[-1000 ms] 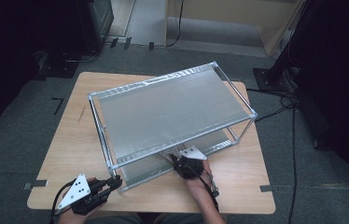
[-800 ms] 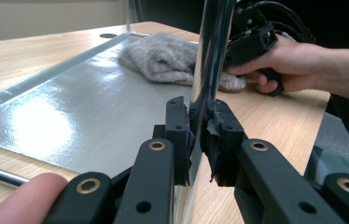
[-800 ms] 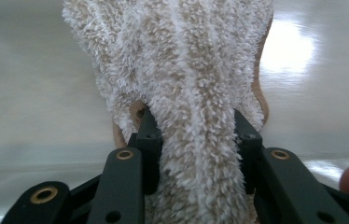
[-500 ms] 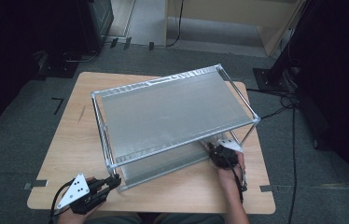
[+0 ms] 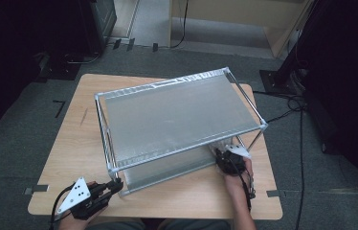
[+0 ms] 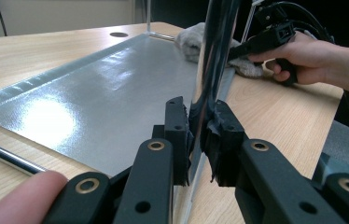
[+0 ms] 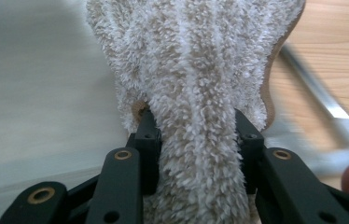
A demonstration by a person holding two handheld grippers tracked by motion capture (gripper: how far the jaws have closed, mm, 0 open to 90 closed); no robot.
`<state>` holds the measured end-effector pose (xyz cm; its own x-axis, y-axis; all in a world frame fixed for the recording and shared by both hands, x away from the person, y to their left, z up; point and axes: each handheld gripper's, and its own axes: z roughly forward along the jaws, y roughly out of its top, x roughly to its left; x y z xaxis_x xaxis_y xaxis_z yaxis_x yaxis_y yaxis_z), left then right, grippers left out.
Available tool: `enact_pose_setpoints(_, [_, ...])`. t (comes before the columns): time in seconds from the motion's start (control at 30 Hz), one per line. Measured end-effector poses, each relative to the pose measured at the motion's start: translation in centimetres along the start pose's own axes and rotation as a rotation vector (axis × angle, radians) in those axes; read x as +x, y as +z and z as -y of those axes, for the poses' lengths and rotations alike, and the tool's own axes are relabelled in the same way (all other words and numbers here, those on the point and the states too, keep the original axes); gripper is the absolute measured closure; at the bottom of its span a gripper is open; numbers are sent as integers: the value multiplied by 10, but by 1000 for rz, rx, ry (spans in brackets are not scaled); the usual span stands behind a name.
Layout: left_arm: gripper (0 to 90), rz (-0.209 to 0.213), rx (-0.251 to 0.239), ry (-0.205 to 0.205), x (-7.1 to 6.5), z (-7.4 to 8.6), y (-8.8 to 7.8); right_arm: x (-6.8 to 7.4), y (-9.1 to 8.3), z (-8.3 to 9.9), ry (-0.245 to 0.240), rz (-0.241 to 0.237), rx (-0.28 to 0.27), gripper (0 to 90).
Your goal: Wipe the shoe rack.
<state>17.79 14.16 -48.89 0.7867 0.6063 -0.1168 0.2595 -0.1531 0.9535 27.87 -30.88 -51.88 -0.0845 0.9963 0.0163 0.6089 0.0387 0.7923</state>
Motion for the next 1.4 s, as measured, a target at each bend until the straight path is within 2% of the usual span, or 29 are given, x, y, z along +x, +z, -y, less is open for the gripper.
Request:
enact_pose_setpoints(0.07, [800,0,-1,-1,0,0,0,12,0,1,-9,-29,9,637])
enact_pose_setpoints(0.23, [798,0,-3,-2,0,0,1,52,-2,3,-44,-103,22,637])
enact_pose_setpoints(0.4, [798,1,-2,-2,0,0,1,103,-8,8,-120,-206,26,636])
enact_pose_setpoints(0.47, [798,2,-2,-4,-1,0,2,119,-10,11,-151,-236,21,636])
enact_pose_setpoints(0.5, [798,1,-1,-3,-1,0,2,133,-12,13,-163,-259,27,636])
enact_pose_setpoints(0.6, [798,1,0,2,-2,0,3,163,-18,18,-209,-320,17,635])
enact_pose_setpoints(0.73, [797,5,-1,0,-3,0,4,195,-28,26,-240,-407,8,629])
enact_pose_setpoints(0.77, [798,5,0,1,-4,0,4,202,-32,27,-250,-443,9,623])
enact_pose_setpoints(0.87, [799,-7,3,13,-5,-1,5,213,-47,31,-278,-500,17,619])
enact_pose_setpoints(1.0, [797,-15,1,6,-5,-1,5,218,-67,40,-314,-557,36,616])
enact_pose_setpoints(1.07, [794,-19,2,6,-5,-1,5,219,-72,46,-350,-563,40,613])
enact_pose_setpoints(1.1, [792,-19,2,6,-5,-1,5,219,-72,46,-350,-563,40,613])
enact_pose_setpoints(1.13, [774,-27,1,0,-6,-2,5,219,-73,50,-411,-546,48,585])
enact_pose_setpoints(1.2, [699,-26,-17,-14,-5,-4,3,216,-73,49,-405,-559,59,503])
enact_pose_setpoints(1.3, [665,-13,-48,-40,-2,-8,0,212,-77,40,-390,-599,45,334])
enact_pose_setpoints(1.33, [666,-12,-50,-38,-2,-9,0,211,-81,35,-384,-618,18,303])
enact_pose_setpoints(1.4, [699,-2,-50,-28,-3,-8,0,212,-85,28,-363,-638,-22,300])
